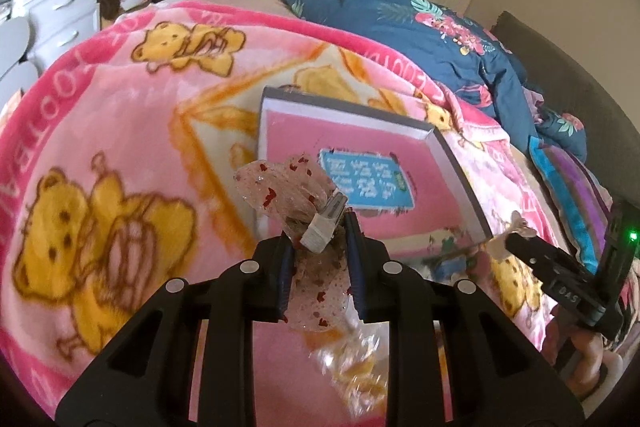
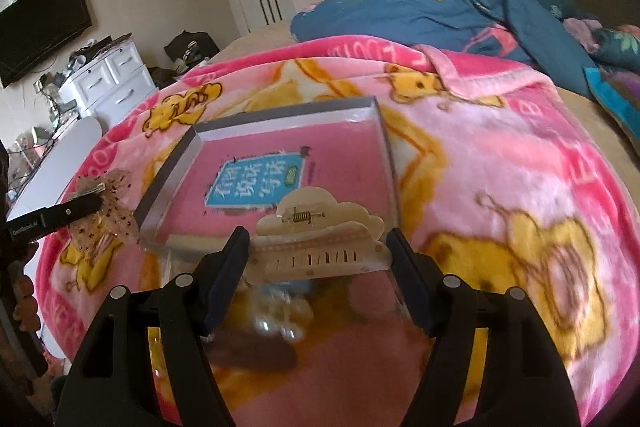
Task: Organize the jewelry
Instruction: 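Drop the bow clip into the box with left tool while right tool drops claw clip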
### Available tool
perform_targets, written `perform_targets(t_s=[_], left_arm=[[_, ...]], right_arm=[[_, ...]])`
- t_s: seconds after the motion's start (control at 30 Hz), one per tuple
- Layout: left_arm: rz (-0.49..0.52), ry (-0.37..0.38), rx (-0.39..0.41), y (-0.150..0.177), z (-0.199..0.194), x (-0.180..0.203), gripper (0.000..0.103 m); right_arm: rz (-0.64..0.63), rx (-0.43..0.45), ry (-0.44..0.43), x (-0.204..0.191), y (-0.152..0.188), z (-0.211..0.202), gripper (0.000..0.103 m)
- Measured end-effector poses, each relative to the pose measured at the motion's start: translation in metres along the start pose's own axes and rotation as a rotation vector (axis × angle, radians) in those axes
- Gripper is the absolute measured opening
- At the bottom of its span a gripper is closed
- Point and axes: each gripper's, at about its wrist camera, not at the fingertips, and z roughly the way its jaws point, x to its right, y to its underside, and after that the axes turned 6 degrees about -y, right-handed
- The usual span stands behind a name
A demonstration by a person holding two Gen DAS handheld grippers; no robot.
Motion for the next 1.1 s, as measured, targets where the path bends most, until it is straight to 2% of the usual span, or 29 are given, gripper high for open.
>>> perform_targets(t_s=[0.17, 0.37, 0.73, 0.87, 0.9, 0.97, 1.07, 1.1], left_arm=[[0.001, -0.006, 0.020, -0.013, 0.011, 0.011, 0.016], [0.046, -0.066, 0.014, -0.017, 0.031, 0.027, 0.017], [0.057, -0.111, -0.029, -0.010, 0.059, 0.028, 0.019], [0.056, -0.118, -0.043, -0.007, 0.063, 0.026, 0.024], [0.057, -0.120, -0.044, -0.007, 0.063, 0.026, 0.025], [0.060, -0.127, -0.046, -0.006, 0.063, 0.025, 0.027], [0.055, -0.129, -0.042, -0.006, 0.060, 0.023, 0.033], [0.053, -0.128, -0.039, -0.006, 0.058, 0.023, 0.039]], right_arm=[[-0.017, -0.014, -0.003, -0.002, -0.021, 0.026, 0.069], [-0.006, -0.057, -0.001, 0.006, -0.033, 0.059, 0.069], [0.021, -0.107, 0.023, 0.014, -0.037, 0.092, 0.069], [0.023, -0.116, 0.028, 0.013, -0.034, 0.097, 0.070], [0.017, -0.116, 0.028, 0.012, -0.034, 0.097, 0.072], [-0.002, -0.106, 0.038, 0.008, -0.032, 0.096, 0.083], [-0.017, -0.081, 0.031, 0.004, -0.030, 0.087, 0.088], [-0.028, -0.072, 0.030, 0.002, -0.029, 0.083, 0.091]])
